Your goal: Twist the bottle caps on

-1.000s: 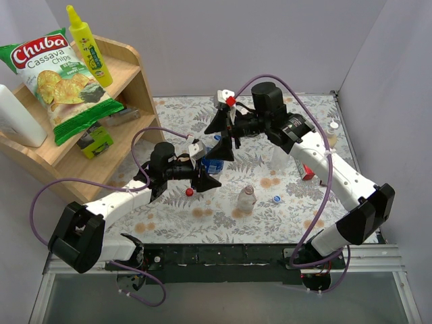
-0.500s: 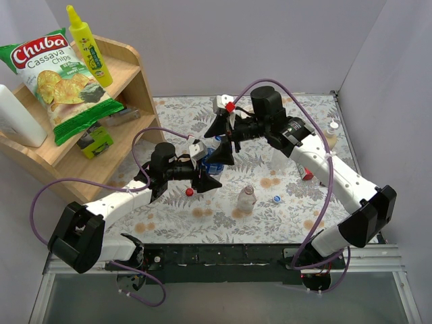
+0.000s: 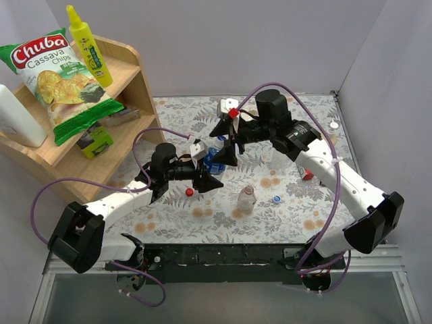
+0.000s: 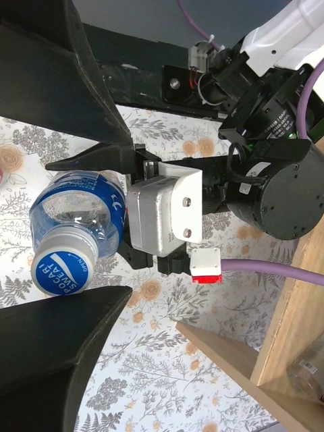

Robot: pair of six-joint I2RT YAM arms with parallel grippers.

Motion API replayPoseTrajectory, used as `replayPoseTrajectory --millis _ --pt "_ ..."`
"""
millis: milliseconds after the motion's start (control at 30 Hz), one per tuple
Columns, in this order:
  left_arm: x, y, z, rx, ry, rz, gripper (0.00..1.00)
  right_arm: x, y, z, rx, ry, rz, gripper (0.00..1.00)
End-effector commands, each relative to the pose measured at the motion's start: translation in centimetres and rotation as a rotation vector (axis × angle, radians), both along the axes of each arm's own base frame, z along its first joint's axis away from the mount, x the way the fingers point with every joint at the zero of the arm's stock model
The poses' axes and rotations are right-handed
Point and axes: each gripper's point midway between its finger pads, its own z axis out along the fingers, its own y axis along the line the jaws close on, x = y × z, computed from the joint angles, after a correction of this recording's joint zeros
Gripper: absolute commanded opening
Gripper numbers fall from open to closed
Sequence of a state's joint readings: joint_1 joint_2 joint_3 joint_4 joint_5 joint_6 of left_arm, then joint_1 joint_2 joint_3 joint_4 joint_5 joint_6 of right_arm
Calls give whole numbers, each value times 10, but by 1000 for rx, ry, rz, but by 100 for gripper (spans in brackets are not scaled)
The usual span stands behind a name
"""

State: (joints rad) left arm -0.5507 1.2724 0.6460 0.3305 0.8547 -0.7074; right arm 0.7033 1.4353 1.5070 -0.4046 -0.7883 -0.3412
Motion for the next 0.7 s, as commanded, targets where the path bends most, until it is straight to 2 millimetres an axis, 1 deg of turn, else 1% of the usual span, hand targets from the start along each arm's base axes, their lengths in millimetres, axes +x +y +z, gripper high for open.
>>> replayPoseTrajectory --millis 0,200,333,367,400,433,467,500,533,567,600,633,667 --pt "18 4 19 -43 -32 93 0 -15 -16 1 -30 13 -7 91" --pt "21 4 22 -51 -44 104 0 -19 -23 -10 -63 35 -32 92" --pt "22 5 22 -40 -66 100 0 -16 -26 -14 -77 48 -64 93" --pt "22 5 21 -36 -75 94 0 -14 -25 -9 -71 36 -73 94" --pt "17 5 18 -20 -69 65 0 -10 -27 -5 -72 19 -95 95" --pt "15 6 15 -1 -111 40 0 -7 -28 2 -68 -1 -109 95" --pt "11 7 14 10 -122 20 0 -2 -30 22 -42 -67 -116 95" --pt "6 10 7 40 -108 7 0 1 -34 28 -50 -91 -133 95" --pt "-2 12 8 47 -126 -28 0 3 -38 34 -52 -130 -132 95" --pt "-5 15 5 70 -202 -62 0 3 -41 42 -55 -211 -110 95" --pt "-13 20 -2 98 -190 -81 0 -4 -47 50 -57 -258 -90 95" --pt "-20 23 -7 111 -206 -110 0 -10 -51 52 -59 -291 -68 95" --pt "-22 26 -5 120 -277 -129 0 -14 -56 56 -64 -384 -33 94"
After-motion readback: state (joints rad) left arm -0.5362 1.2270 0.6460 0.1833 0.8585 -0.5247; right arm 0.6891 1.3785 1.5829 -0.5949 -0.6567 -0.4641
